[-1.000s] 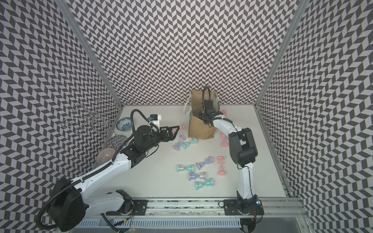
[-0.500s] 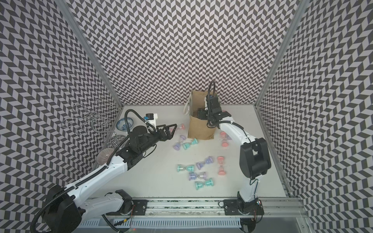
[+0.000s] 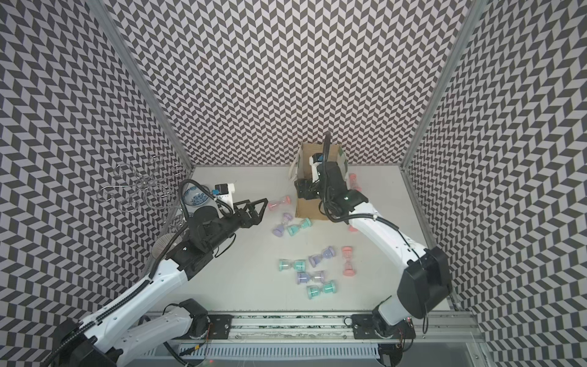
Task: Put the hourglass into the canvas bag
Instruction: Place the hourglass in the canvas bag, then pick up the hourglass from the center of the board.
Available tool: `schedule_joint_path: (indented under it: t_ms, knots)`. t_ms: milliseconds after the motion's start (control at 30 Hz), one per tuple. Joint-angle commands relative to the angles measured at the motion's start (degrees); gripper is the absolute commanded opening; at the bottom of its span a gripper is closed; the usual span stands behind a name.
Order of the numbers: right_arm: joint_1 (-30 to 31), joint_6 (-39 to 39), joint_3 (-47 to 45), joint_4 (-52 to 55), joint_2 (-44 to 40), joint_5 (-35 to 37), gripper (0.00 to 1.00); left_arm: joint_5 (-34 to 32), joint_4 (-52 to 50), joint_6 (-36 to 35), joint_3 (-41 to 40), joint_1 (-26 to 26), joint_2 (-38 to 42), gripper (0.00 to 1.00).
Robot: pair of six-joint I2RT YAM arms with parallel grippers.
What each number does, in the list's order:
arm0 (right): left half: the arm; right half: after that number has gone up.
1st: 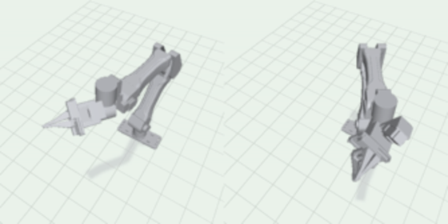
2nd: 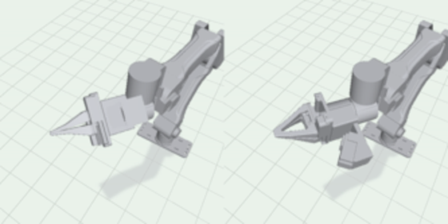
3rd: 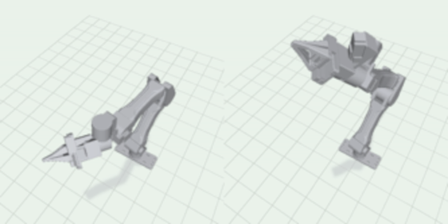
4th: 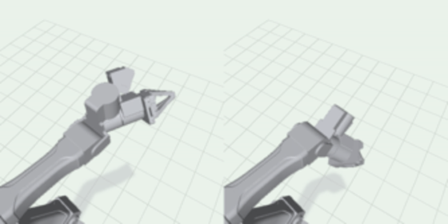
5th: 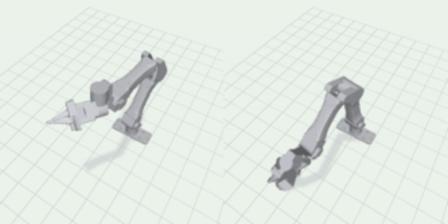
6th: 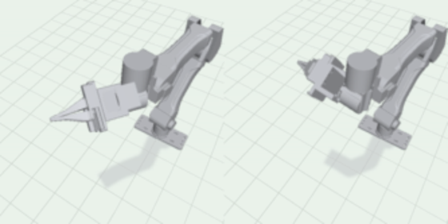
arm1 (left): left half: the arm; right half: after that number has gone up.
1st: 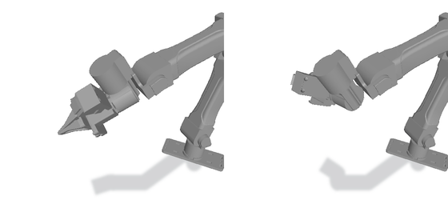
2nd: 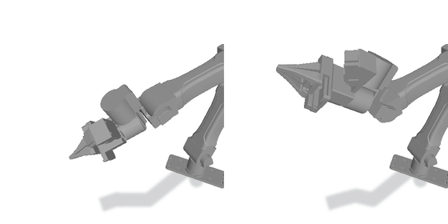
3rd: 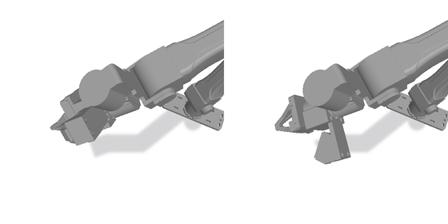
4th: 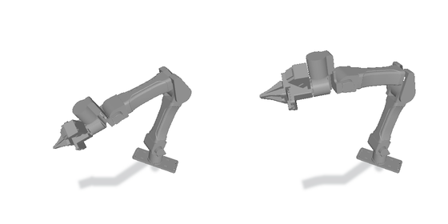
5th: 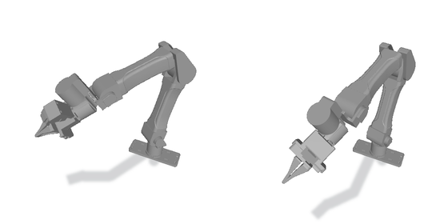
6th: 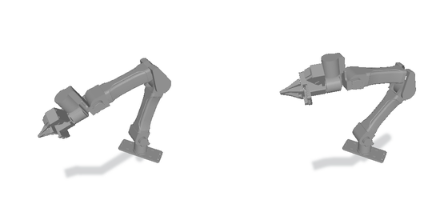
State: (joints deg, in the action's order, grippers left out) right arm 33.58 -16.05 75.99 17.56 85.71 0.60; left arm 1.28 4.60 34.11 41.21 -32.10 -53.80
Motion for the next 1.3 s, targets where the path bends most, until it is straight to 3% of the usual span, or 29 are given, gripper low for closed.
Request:
schedule_joint_path:
  t_ms: [0, 300, 533, 733, 1267]
  knots:
    - [4.1, -0.4, -2.2, -1.9, -3.9, 6.1, 0.85, -1.3, -3.0, 0.1, -1.4, 0.4, 2.7, 0.99]
    - [14.8, -9.6, -9.5, 0.8, -5.0, 15.3, 0.86, -3.3, -5.9, 1.1, -5.7, 0.5, 7.5, 0.99]
    - [19.3, -19.9, -16.2, -4.8, -0.9, 20.5, 0.86, -2.5, -5.5, 1.8, -9.2, 0.5, 8.0, 0.99]
    - [19.9, -25.7, -19.5, -9.9, 3.1, 26.8, 0.86, -3.0, -5.1, 2.1, -11.6, 0.5, 9.2, 0.99]
    - [18.9, -34.1, -14.4, -12.1, 16.2, 35.9, 0.83, -1.9, -4.9, 2.1, -13.1, 0.6, 9.5, 0.99]
